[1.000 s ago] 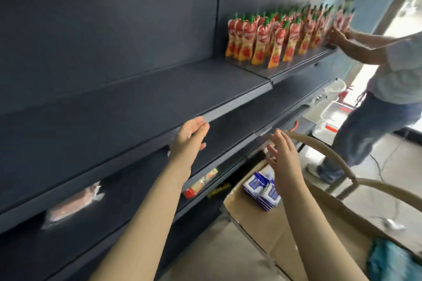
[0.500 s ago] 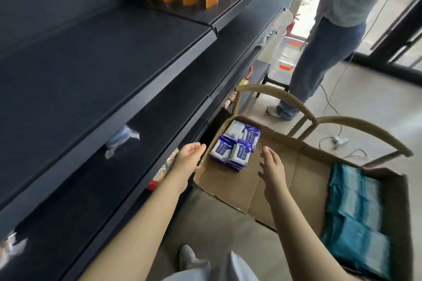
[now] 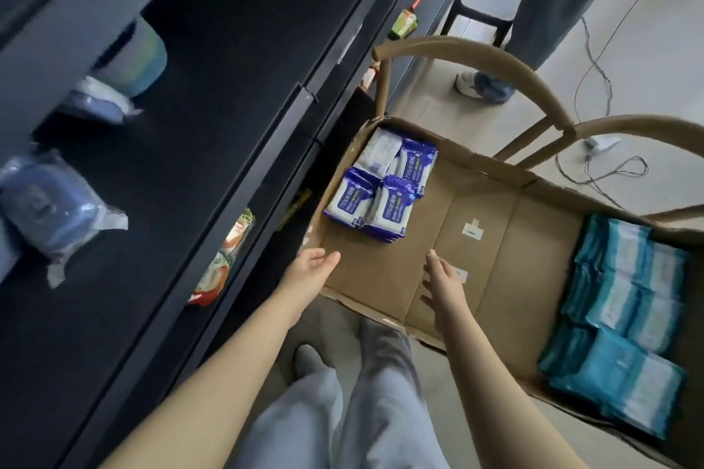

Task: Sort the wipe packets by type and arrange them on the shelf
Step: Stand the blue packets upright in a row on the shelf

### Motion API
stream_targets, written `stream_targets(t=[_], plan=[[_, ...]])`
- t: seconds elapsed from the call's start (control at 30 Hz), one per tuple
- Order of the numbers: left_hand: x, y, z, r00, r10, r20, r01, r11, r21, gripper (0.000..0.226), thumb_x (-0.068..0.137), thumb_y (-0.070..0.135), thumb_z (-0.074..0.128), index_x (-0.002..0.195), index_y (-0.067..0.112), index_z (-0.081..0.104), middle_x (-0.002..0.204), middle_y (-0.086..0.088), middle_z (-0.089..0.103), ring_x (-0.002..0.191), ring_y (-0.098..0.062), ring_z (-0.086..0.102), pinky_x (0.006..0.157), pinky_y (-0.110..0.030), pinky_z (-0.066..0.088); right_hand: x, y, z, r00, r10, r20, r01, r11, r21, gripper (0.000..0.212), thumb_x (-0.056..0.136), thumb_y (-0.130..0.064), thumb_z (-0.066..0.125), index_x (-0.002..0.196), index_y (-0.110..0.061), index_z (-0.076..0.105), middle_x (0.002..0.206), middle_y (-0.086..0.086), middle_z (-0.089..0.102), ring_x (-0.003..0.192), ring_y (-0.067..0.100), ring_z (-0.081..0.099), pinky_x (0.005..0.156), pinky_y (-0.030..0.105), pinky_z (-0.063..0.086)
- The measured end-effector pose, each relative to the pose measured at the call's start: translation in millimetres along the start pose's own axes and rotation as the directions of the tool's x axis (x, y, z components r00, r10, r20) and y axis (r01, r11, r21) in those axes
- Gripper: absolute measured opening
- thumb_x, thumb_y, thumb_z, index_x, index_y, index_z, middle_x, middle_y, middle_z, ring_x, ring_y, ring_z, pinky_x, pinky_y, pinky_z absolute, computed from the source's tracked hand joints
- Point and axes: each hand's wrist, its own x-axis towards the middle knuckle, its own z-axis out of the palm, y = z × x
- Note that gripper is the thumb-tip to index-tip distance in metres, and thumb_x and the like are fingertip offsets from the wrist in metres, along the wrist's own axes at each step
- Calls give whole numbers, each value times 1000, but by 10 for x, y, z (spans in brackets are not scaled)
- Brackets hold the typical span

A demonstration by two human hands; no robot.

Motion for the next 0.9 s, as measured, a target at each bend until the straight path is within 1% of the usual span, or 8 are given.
stream_targets(t=[0.17,0.23,0.33,0.4,0.5,0.67,0.77,0.9], plan=[[654,119,342,992,-104,-66,103,994,-24,50,93,44,61,136,19,51,131,0,57,117,-17,55,106,-41,45,750,-108,26,997,63,42,-60,996,-66,54,98,-51,51,142,-18,49,141,2,54,126,23,52,92,36,46],[903,188,464,986,-148,-81,142,987,-76,55,95,44,59,141,18,47,135,0,54,119,-19,54,103,-40,48,1027,-156,56,995,84,58,-79,993,-88,55,97,-51,53,141,-18,50,139,0,55,123,22,54,92,36,48],[1209,260,620,968,-221,-120,195,961,-198,60,95,43,58,146,17,41,140,-3,49,122,-22,54,101,-41,49,1392,-225,123,995,67,80,-55,988,-144,57,95,-49,58,142,-17,49,137,1,57,123,22,55,100,40,48],[1382,273,706,954,-269,-135,225,934,-277,62,95,43,59,148,18,38,141,-5,49,124,-23,54,101,-41,49,1578,-277,182,995,37,97,-19,983,-183,57,93,-48,63,138,-16,52,131,0,60,118,21,59,95,37,50],[1618,281,801,930,-338,-145,251,871,-423,60,95,42,59,145,15,42,137,-8,53,125,-25,54,102,-42,48,1782,-302,280,993,15,115,10,977,-215,45,89,-45,69,121,-16,60,116,1,67,102,18,64,87,36,53],[1900,245,861,858,-461,-228,280,790,-545,46,93,42,63,127,13,54,118,-8,59,104,-19,56,101,-37,47,1950,-290,424,996,24,83,-6,977,-212,40,82,-39,78,108,-16,58,106,3,68,88,18,64,82,38,54],[2033,181,841,831,-515,-210,322,754,-573,41,89,44,67,114,15,53,119,-8,63,99,-18,58,94,-35,47,2003,-290,485,999,22,41,-12,976,-217,41,79,-36,81,105,-18,54,103,2,66,88,20,66,83,42,57],[2120,163,822,825,-529,-198,317,725,-612,46,88,39,70,121,13,53,111,-9,65,90,-15,64,80,-32,52,2041,-303,536,999,40,30,-33,979,-203,32,82,-26,81,94,-17,52,95,-1,63,84,15,67,79,42,61]])
